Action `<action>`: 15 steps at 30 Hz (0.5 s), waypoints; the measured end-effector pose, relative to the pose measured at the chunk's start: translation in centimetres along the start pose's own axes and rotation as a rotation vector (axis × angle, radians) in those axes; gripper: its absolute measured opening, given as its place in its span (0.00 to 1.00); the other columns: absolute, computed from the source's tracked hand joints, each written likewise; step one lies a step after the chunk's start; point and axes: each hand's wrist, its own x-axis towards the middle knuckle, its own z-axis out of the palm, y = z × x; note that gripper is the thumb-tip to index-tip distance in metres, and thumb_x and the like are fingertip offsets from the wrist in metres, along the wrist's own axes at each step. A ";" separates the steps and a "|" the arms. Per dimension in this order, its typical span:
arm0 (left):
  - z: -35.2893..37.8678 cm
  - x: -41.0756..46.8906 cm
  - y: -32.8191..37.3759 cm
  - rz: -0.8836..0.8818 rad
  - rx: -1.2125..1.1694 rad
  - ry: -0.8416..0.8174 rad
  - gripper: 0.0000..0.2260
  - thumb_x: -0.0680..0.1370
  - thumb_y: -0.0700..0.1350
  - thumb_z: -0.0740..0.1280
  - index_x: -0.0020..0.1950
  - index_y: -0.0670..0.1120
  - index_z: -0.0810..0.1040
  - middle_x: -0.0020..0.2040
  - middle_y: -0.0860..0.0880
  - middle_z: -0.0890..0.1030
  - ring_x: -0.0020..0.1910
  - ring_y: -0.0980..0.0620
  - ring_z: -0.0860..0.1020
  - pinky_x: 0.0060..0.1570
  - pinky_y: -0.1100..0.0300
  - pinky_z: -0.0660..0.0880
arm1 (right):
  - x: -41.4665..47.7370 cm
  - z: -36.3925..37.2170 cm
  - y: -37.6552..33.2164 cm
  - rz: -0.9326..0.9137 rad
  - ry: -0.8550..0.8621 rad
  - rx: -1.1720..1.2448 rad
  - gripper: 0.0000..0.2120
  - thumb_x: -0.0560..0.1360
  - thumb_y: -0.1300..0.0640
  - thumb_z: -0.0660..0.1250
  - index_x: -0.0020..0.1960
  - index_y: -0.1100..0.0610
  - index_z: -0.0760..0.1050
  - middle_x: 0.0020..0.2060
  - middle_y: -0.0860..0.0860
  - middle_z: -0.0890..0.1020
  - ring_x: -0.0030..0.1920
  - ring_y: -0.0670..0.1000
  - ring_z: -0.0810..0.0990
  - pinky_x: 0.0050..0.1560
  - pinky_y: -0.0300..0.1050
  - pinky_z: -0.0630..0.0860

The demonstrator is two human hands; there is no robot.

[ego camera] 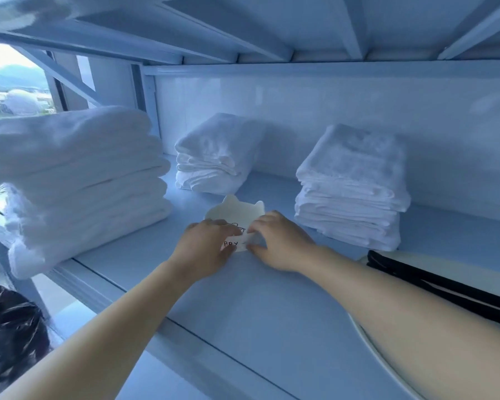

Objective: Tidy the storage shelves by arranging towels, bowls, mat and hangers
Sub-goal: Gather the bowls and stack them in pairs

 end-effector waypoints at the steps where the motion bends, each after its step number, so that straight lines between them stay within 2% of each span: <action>1: -0.2 -0.3 -0.2 -0.006 -0.033 0.020 0.13 0.74 0.52 0.67 0.58 0.56 0.76 0.53 0.56 0.77 0.54 0.51 0.74 0.46 0.59 0.66 | -0.2 -0.2 0.0 0.002 0.010 -0.014 0.13 0.74 0.46 0.65 0.53 0.54 0.75 0.52 0.50 0.78 0.59 0.51 0.69 0.50 0.46 0.72; 3: -0.7 -0.8 -0.6 -0.022 -0.110 0.002 0.15 0.70 0.57 0.70 0.55 0.56 0.77 0.53 0.57 0.76 0.54 0.54 0.72 0.50 0.58 0.69 | -0.8 -0.6 0.0 0.009 0.020 -0.057 0.13 0.72 0.42 0.66 0.47 0.51 0.75 0.49 0.49 0.78 0.56 0.50 0.71 0.43 0.43 0.68; 5: -1.2 -0.9 -0.9 0.009 -0.145 -0.076 0.14 0.69 0.57 0.72 0.52 0.54 0.78 0.52 0.58 0.74 0.54 0.55 0.71 0.51 0.57 0.72 | -1.3 -0.9 0.0 -0.006 0.011 -0.081 0.14 0.70 0.41 0.67 0.43 0.51 0.73 0.47 0.48 0.78 0.53 0.49 0.71 0.40 0.43 0.66; 8: -1.7 -1.0 -0.4 0.042 -0.127 -0.127 0.11 0.70 0.56 0.71 0.48 0.53 0.79 0.47 0.57 0.76 0.50 0.55 0.72 0.46 0.56 0.73 | -2.0 -1.2 -0.3 -0.028 -0.038 -0.028 0.13 0.71 0.44 0.69 0.46 0.54 0.74 0.48 0.50 0.78 0.52 0.52 0.74 0.46 0.47 0.73; 10: -1.8 -1.2 0.1 0.054 -0.080 -0.096 0.10 0.72 0.55 0.70 0.49 0.53 0.79 0.47 0.57 0.77 0.49 0.54 0.73 0.43 0.56 0.74 | -2.5 -1.5 -0.4 -0.035 -0.073 0.039 0.13 0.73 0.49 0.68 0.54 0.53 0.75 0.53 0.51 0.78 0.55 0.54 0.75 0.52 0.51 0.74; 12: -1.9 -1.5 0.8 0.075 -0.058 -0.024 0.09 0.73 0.54 0.69 0.50 0.54 0.79 0.47 0.58 0.77 0.49 0.53 0.73 0.40 0.56 0.74 | -3.1 -1.9 -0.4 -0.046 -0.073 0.078 0.15 0.73 0.52 0.69 0.59 0.51 0.75 0.55 0.52 0.78 0.56 0.54 0.75 0.54 0.50 0.73; 15: -2.3 -2.0 2.6 0.155 -0.030 0.076 0.09 0.74 0.55 0.68 0.52 0.54 0.78 0.48 0.58 0.78 0.47 0.53 0.73 0.35 0.60 0.69 | -4.4 -3.3 -0.1 -0.044 0.009 0.097 0.10 0.73 0.52 0.68 0.54 0.52 0.77 0.50 0.51 0.77 0.50 0.54 0.75 0.48 0.48 0.73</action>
